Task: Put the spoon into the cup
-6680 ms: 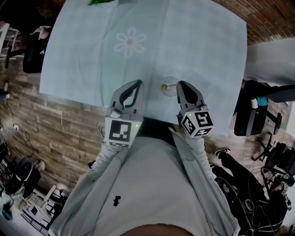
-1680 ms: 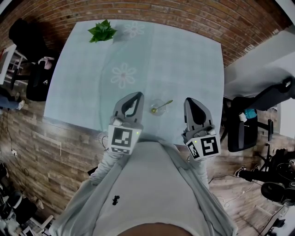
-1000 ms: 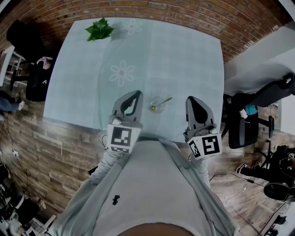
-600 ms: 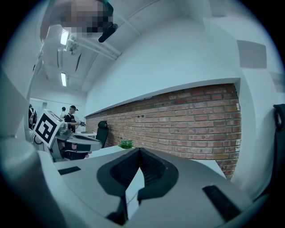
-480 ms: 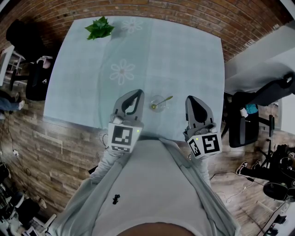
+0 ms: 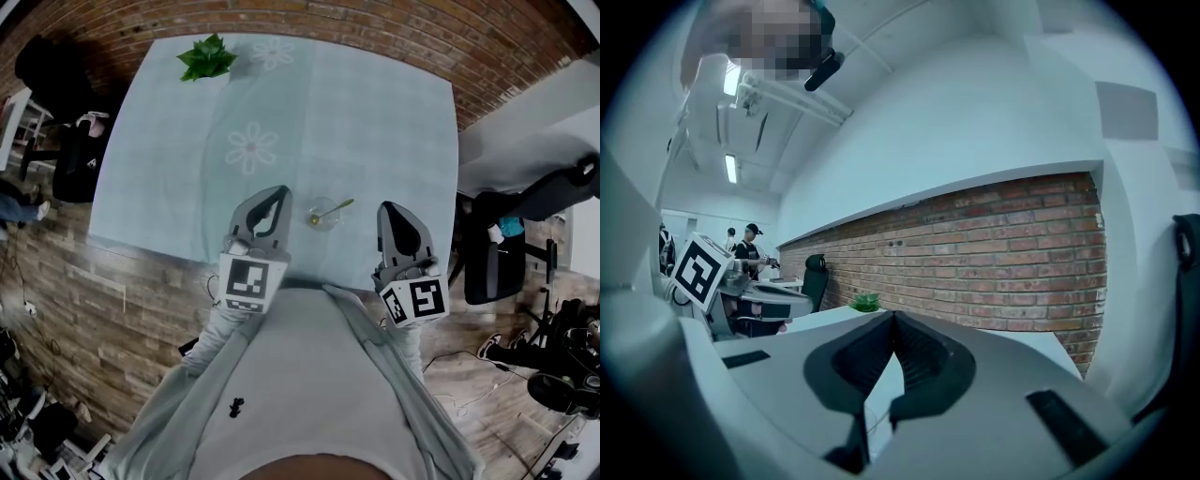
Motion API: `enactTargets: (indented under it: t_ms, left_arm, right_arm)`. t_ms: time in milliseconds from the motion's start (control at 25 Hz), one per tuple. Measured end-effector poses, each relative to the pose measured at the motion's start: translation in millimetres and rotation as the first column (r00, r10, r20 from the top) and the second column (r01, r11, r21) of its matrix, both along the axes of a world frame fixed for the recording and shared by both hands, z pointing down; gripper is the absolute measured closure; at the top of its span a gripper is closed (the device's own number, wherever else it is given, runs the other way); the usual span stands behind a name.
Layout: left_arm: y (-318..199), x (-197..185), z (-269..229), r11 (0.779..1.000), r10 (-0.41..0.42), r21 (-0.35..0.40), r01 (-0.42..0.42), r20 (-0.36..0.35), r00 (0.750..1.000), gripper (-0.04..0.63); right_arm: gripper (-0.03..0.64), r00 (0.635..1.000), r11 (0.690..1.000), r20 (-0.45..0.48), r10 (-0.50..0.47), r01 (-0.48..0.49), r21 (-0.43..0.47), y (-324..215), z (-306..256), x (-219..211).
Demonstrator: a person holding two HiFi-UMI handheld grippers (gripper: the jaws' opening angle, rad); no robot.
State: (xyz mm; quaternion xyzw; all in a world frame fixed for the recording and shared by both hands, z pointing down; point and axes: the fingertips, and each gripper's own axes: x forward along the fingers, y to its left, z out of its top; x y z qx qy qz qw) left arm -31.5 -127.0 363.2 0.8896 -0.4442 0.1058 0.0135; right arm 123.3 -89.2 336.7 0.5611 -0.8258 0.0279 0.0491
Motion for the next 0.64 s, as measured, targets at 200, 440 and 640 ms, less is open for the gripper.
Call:
enactTargets:
  t_ms: [200, 440, 640]
  left_arm:
    - [-0.6, -2.0, 1.6, 1.0, -0.006, -0.004, 0.006, -0.004, 1.0, 0.577]
    - [0.3, -2.8, 2.8, 1.0, -0.003, -0.009, 0.002, -0.008, 1.0, 0.577]
    - [1.5, -1.7, 2.5, 1.0, -0.004, -0.016, 0.004, -0.011, 1.0, 0.577]
  right_arm:
    - [0.6, 1.0, 1.0, 0.004, 0.0, -0.001, 0.001, 1.4, -0.2, 0.2]
    - [0.601, 1.0, 1.0, -0.001, 0.009, -0.009, -0.002, 3.4, 1.8, -0.8]
    - [0.6, 1.0, 1.0, 0.003, 0.007, -0.007, -0.003, 6.0, 2.0, 0.7]
